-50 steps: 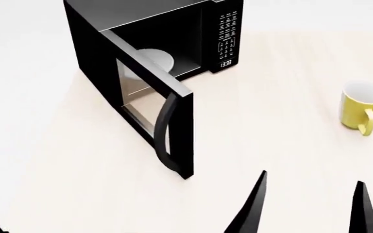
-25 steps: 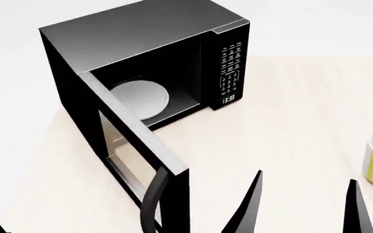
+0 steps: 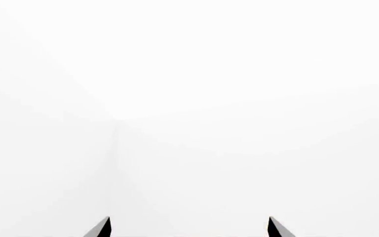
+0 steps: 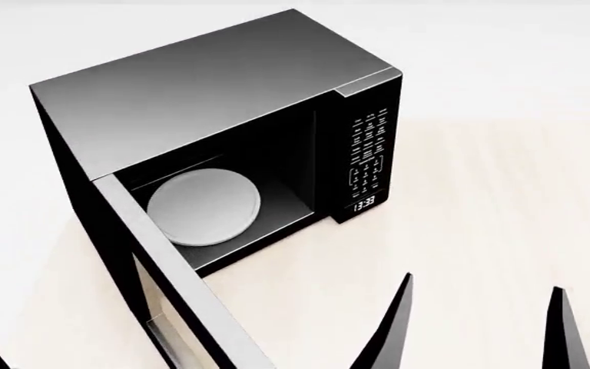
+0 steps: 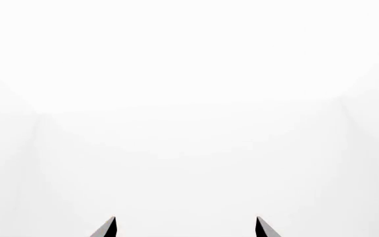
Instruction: Close the microwave.
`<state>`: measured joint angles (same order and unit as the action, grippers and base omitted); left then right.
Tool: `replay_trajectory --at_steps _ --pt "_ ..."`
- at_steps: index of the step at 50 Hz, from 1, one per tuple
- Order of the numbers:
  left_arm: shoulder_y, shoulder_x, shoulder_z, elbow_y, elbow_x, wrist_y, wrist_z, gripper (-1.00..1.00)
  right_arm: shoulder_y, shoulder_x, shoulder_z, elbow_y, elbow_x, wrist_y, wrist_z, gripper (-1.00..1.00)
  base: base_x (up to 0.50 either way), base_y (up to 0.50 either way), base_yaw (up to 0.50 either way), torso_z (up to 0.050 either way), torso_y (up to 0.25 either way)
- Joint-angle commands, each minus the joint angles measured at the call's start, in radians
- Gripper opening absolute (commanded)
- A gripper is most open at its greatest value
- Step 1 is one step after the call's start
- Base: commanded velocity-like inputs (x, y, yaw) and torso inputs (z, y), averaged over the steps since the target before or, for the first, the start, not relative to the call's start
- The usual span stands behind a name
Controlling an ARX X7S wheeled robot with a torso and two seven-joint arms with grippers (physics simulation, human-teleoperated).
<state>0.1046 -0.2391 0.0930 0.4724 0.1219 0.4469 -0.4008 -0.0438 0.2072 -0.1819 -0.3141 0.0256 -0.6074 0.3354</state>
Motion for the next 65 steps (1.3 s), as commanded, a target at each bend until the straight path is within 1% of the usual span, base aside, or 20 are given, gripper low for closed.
replay_trajectory --at_steps 1,5,9,11,16,18,20,21,23,27,28,29,33,38,39,42,48,53,58,65 --pt "-0.003 0.000 -0.010 0.006 -0.012 -0.016 0.006 1.00 -0.004 -0.005 0.010 0.003 -0.037 -0.027 0.001 1.00 0.00 0.00 0.00 0.000 0.000" --pt "-0.007 -0.005 -0.013 0.016 -0.033 -0.038 0.008 1.00 -0.003 -0.003 0.009 0.007 -0.038 -0.030 0.005 1.00 0.00 0.00 0.00 0.000 0.000" --pt "-0.017 -0.025 -0.014 0.021 -0.094 -0.077 0.029 1.00 -0.004 -0.002 0.008 0.005 -0.040 -0.030 0.008 1.00 0.00 0.00 0.00 0.000 0.000" --pt "-0.028 -0.057 -0.026 0.030 -0.148 -0.120 0.052 1.00 -0.004 -0.001 0.007 0.007 -0.039 -0.033 0.009 1.00 0.00 0.00 0.00 0.000 0.000" --pt "-0.055 -0.137 -0.108 0.050 -0.274 -0.223 0.076 1.00 0.001 0.001 0.007 0.011 -0.037 -0.034 0.014 1.00 0.00 0.00 0.00 0.000 0.000" --pt "-0.042 -0.180 -0.135 0.050 -0.306 -0.229 0.101 1.00 0.000 0.002 0.005 0.011 -0.038 -0.035 0.015 1.00 0.00 0.00 0.00 0.000 0.000" --pt "-0.029 -0.204 -0.145 0.047 -0.295 -0.208 0.119 1.00 0.001 0.002 0.003 0.016 -0.040 -0.037 0.016 1.00 0.00 0.00 0.00 0.000 0.000" --pt "-0.014 -0.233 -0.159 0.056 -0.306 -0.204 0.139 1.00 0.000 0.002 0.002 0.020 -0.041 -0.043 0.017 1.00 0.00 0.00 0.00 0.000 0.000" --pt "-0.006 -0.255 -0.170 0.057 -0.323 -0.210 0.153 1.00 -0.001 0.003 0.000 0.018 -0.043 -0.041 0.018 1.00 0.00 0.00 0.00 0.000 0.000" --pt "0.013 -0.320 -0.169 0.046 -0.371 -0.189 0.229 1.00 0.000 0.005 -0.002 0.023 -0.046 -0.043 0.020 1.00 0.00 0.00 0.00 0.000 0.000" --pt "0.020 -0.354 -0.164 0.029 -0.375 -0.146 0.282 1.00 0.000 0.005 -0.003 0.024 -0.046 -0.042 0.020 1.00 0.00 0.00 0.00 0.000 0.000" --pt "0.021 -0.363 -0.166 0.018 -0.368 -0.131 0.293 1.00 0.000 0.005 -0.004 0.028 -0.047 -0.045 0.020 1.00 0.00 0.00 0.00 0.000 0.000" --pt "0.000 -0.424 -0.151 -0.033 -0.467 -0.119 0.387 1.00 -0.002 0.007 -0.007 0.028 -0.051 -0.045 0.022 1.00 0.00 0.00 0.00 0.000 0.000" --pt "-0.025 -0.461 -0.087 -0.132 -0.470 -0.085 0.502 1.00 -0.002 0.009 -0.011 0.025 -0.051 -0.040 0.025 1.00 0.00 0.00 0.00 0.000 0.000" --pt "-0.020 -0.483 -0.053 -0.135 -0.494 -0.095 0.552 1.00 -0.001 0.009 -0.012 0.029 -0.051 -0.043 0.025 1.00 0.00 0.00 0.00 0.000 0.000" --pt "-0.020 -0.484 -0.022 -0.153 -0.456 -0.070 0.586 1.00 -0.001 0.011 -0.013 0.028 -0.049 -0.041 0.027 1.00 0.00 0.00 0.00 0.000 0.000" --pt "-0.044 -0.517 0.074 -0.195 -0.484 -0.080 0.717 1.00 -0.001 0.013 -0.017 0.033 -0.053 -0.044 0.030 1.00 0.00 0.00 0.00 0.000 0.000" --pt "-0.106 -0.499 0.137 -0.272 -0.462 -0.063 0.797 1.00 0.000 0.015 -0.020 0.038 -0.052 -0.043 0.032 1.00 0.00 0.00 0.00 0.000 0.000" --pt "-0.155 -0.461 0.179 -0.319 -0.421 -0.048 0.824 1.00 0.001 0.017 -0.023 0.046 -0.052 -0.049 0.035 1.00 0.00 0.00 0.00 0.000 0.000" --pt "-0.185 -0.428 0.215 -0.362 -0.409 -0.032 0.854 1.00 0.000 0.019 -0.027 0.044 -0.053 -0.047 0.039 1.00 0.00 0.00 0.00 0.000 0.000"
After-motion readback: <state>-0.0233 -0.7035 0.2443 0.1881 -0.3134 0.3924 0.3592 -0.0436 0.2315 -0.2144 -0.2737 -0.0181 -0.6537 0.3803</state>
